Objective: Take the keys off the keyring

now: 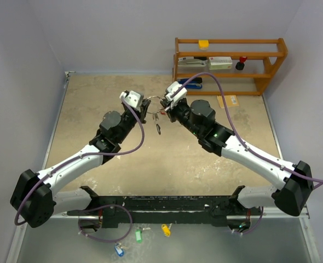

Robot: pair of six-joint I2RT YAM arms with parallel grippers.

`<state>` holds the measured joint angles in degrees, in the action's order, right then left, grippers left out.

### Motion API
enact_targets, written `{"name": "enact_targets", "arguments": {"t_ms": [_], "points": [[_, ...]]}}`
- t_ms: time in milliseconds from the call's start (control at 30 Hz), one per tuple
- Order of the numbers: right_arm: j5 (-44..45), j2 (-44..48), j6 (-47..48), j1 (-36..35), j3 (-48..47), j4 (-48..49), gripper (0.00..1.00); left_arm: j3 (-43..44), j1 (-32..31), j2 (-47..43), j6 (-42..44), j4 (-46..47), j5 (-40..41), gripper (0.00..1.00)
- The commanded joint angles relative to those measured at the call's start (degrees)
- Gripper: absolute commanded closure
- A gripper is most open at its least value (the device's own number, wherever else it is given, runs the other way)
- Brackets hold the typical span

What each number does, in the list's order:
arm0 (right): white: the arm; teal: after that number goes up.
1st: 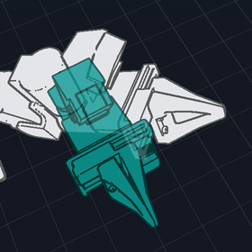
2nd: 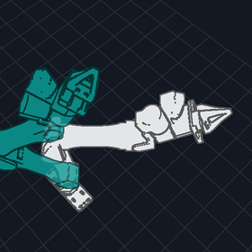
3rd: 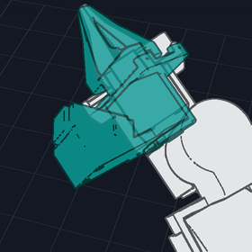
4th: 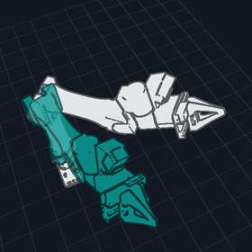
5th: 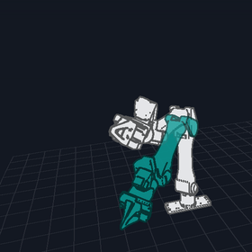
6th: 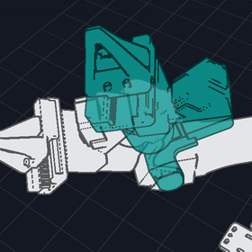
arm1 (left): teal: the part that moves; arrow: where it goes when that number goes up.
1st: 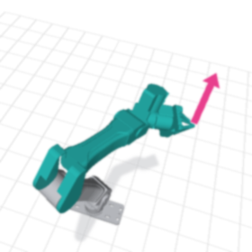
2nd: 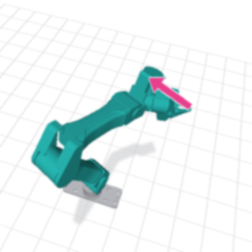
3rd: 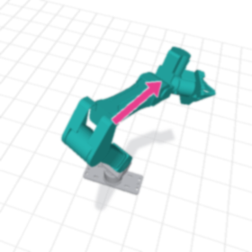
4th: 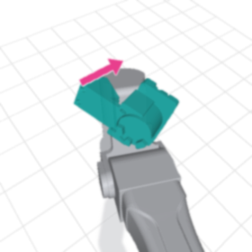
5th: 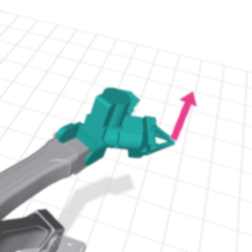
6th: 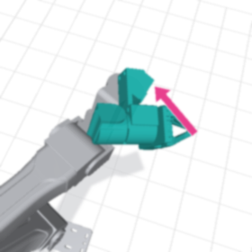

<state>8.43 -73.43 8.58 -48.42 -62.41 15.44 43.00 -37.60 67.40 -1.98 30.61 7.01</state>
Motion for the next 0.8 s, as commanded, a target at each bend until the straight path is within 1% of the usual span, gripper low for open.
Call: {"name": "enact_targets", "arguments": {"t_ms": [0,67,200,333,533,667,767], "points": [[-0.9,1.3,0.1,0.0,-1.8,-0.7,0.77,5.2,1.9,-0.5,5.3,4.9,12.3,1.0],[-0.5,1.9,0.2,0.0,-0.8,-0.2,0.65,6.7,1.8,-0.4,6.5,3.8,12.3,1.0],[0.8,3.4,0.3,0.0,1.2,1.0,0.59,9.9,1.4,-0.4,10.1,-0.3,12.8,1.0],[0.6,4.0,0.2,-0.1,4.3,4.9,0.52,12.0,0.9,-1.2,11.8,-3.7,11.0,1.0],[0.0,2.3,0.0,0.0,8.9,16.1,0.46,16.0,-0.3,-2.4,13.2,-11.6,7.7,1.0],[-2.4,0.6,0.8,0.0,10.1,21.7,0.45,17.8,-1.0,-4.0,13.3,-16.4,2.7,1.0],[-3.9,-0.4,1.0,0.0,10.1,24.2,0.45,17.9,-1.2,-5.5,13.1,-17.7,-1.2,1.0]]}}
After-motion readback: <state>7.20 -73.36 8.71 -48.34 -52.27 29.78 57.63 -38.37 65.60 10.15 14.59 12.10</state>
